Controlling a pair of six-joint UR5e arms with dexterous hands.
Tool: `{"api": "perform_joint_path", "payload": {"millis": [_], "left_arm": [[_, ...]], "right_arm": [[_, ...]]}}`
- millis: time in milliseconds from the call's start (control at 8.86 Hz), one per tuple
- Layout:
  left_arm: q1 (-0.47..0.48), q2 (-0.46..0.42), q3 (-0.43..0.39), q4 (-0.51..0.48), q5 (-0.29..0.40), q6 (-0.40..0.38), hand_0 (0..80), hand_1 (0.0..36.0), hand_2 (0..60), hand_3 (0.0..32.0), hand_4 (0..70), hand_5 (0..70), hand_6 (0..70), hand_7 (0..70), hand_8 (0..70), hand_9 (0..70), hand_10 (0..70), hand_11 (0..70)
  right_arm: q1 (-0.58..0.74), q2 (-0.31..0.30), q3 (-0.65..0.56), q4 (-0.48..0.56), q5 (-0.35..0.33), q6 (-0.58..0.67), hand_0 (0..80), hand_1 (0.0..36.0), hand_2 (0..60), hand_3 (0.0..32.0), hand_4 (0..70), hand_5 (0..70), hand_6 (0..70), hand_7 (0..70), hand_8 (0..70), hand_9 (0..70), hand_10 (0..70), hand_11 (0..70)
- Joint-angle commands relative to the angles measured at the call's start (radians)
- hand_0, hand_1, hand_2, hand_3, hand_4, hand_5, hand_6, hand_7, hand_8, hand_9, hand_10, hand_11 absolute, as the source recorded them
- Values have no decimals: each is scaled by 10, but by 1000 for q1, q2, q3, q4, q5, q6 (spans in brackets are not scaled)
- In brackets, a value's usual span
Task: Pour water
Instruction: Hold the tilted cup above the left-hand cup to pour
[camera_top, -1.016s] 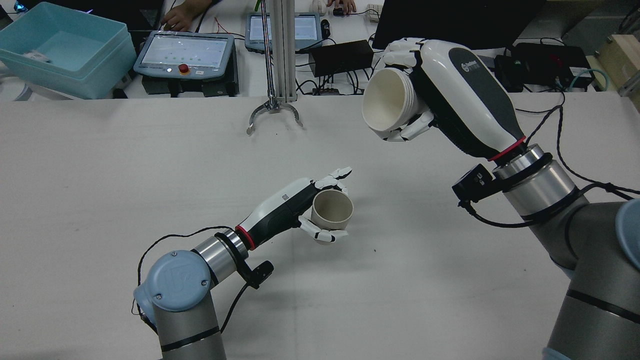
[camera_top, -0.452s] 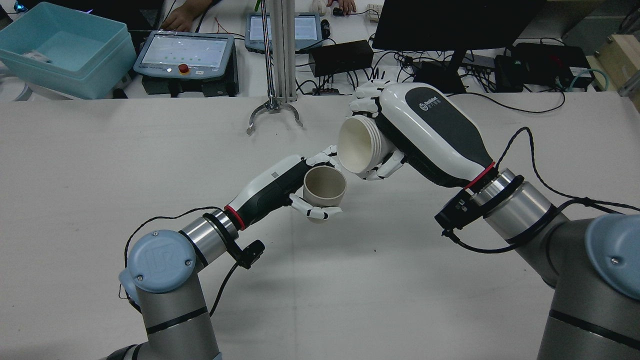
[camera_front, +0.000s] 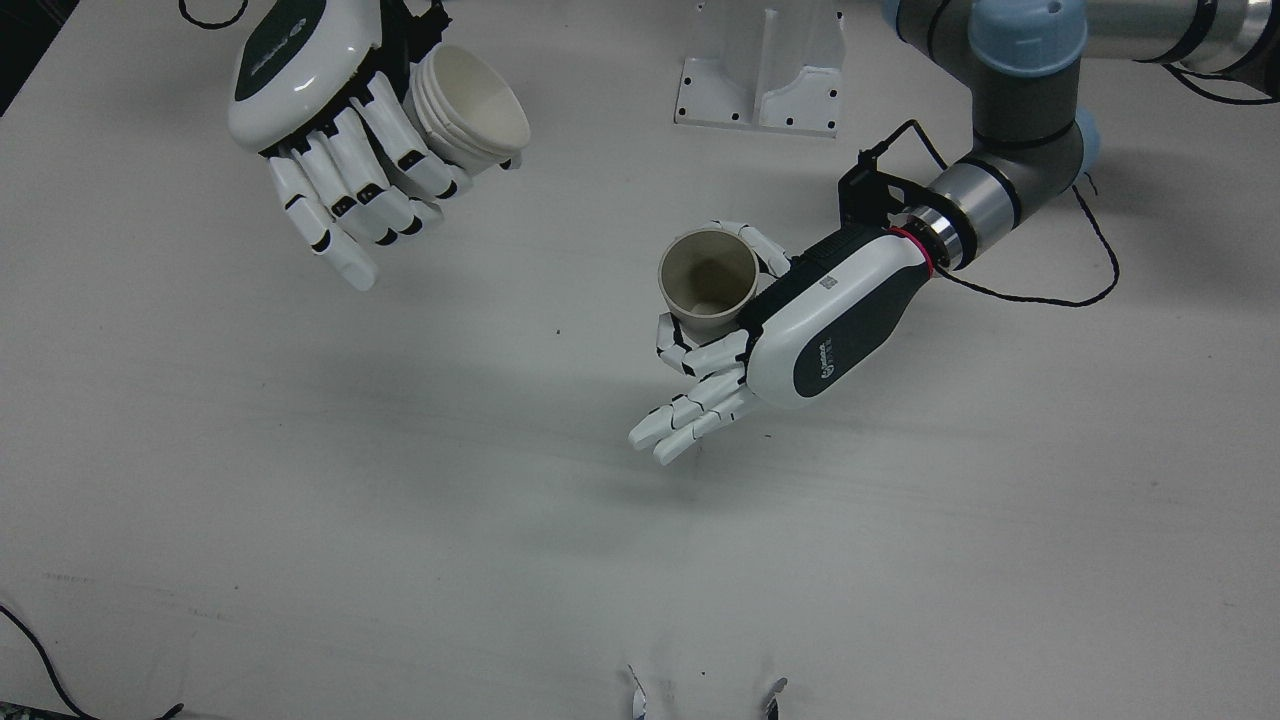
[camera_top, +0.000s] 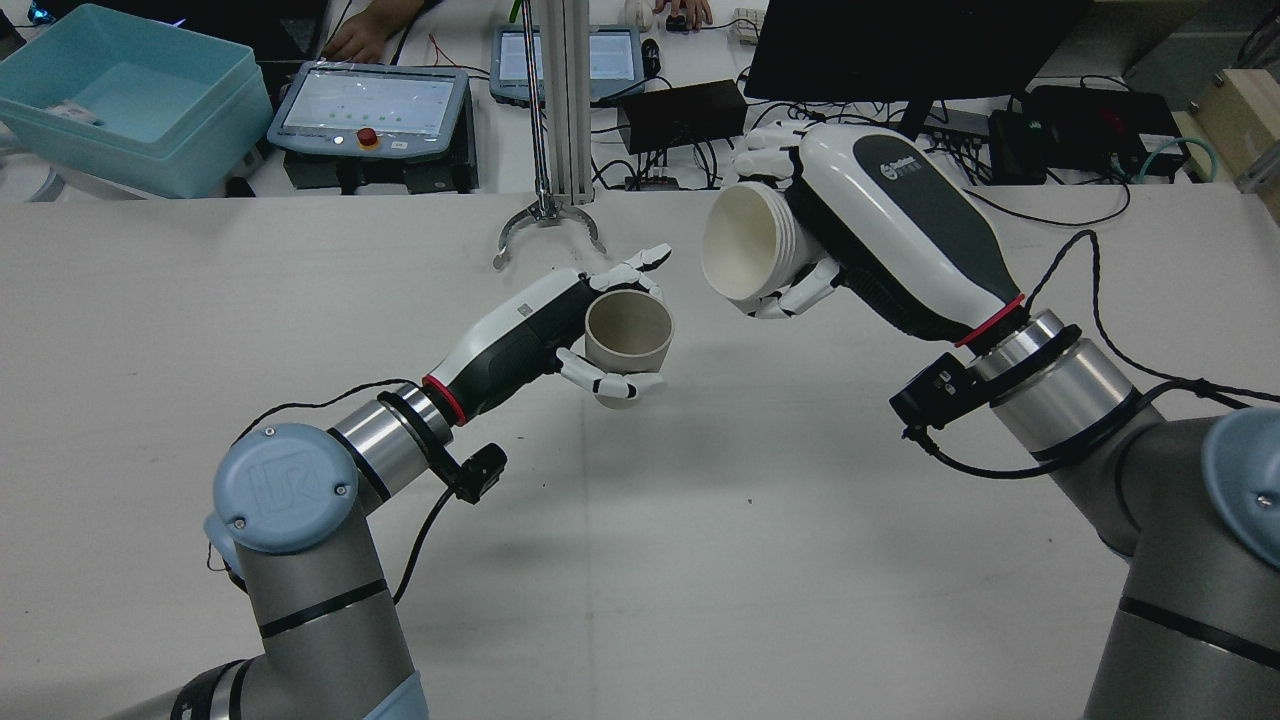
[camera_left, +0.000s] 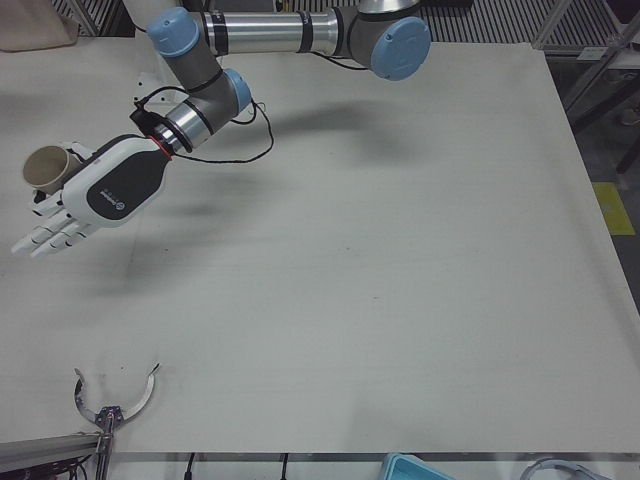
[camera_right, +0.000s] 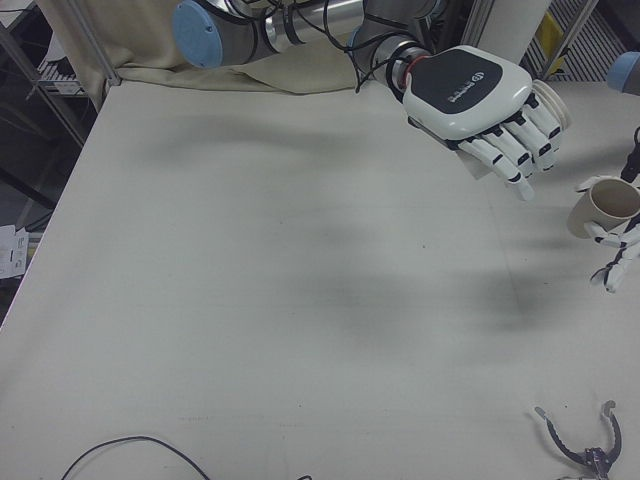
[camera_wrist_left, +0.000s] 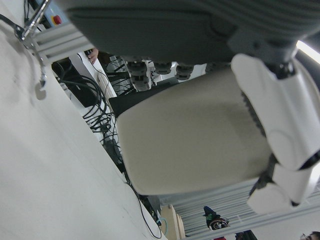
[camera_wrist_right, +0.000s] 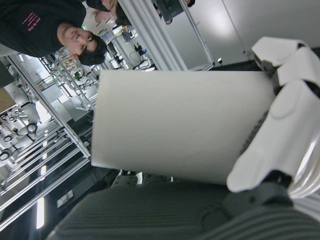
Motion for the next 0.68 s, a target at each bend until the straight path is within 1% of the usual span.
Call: {"api": "perform_joint_path", "payload": {"millis": [0, 113, 226, 339, 452, 565], "left_arm": [[-108, 172, 7, -37, 1, -93, 362, 360, 600, 0, 273, 561, 41, 55, 19, 43, 69, 118], [-139, 220, 14, -67, 1, -116, 364, 360, 600, 0, 272, 566, 43, 58, 20, 44, 70, 118], [-191, 320, 32, -119, -8, -179, 359, 360, 600, 0, 269, 560, 43, 58, 20, 44, 69, 117], [-236, 407, 62, -202, -22, -210, 374, 360, 600, 0, 270, 589, 49, 61, 18, 43, 67, 113], [-286, 483, 109, -269, -60, -253, 371, 360, 600, 0, 260, 587, 49, 61, 18, 42, 66, 111], [-326, 562, 135, -337, -74, -279, 375, 343, 600, 0, 253, 559, 47, 60, 16, 41, 65, 109]], "right_arm": [[20, -45, -117, 123, 189, 303, 466, 173, 481, 0, 261, 700, 385, 521, 393, 542, 193, 287], [21, -43, -190, 172, 209, 418, 467, 172, 466, 0, 266, 700, 384, 520, 389, 537, 187, 278], [20, -45, -246, 185, 258, 546, 468, 177, 492, 0, 276, 700, 385, 520, 387, 535, 184, 274], [-2, -45, -307, 188, 301, 674, 465, 174, 487, 0, 264, 673, 375, 487, 384, 529, 188, 279], [-17, -43, -373, 189, 332, 777, 462, 167, 482, 0, 262, 652, 383, 489, 405, 553, 204, 303], [-40, -48, -398, 189, 365, 846, 461, 162, 468, 0, 255, 619, 376, 473, 407, 556, 210, 311]]}}
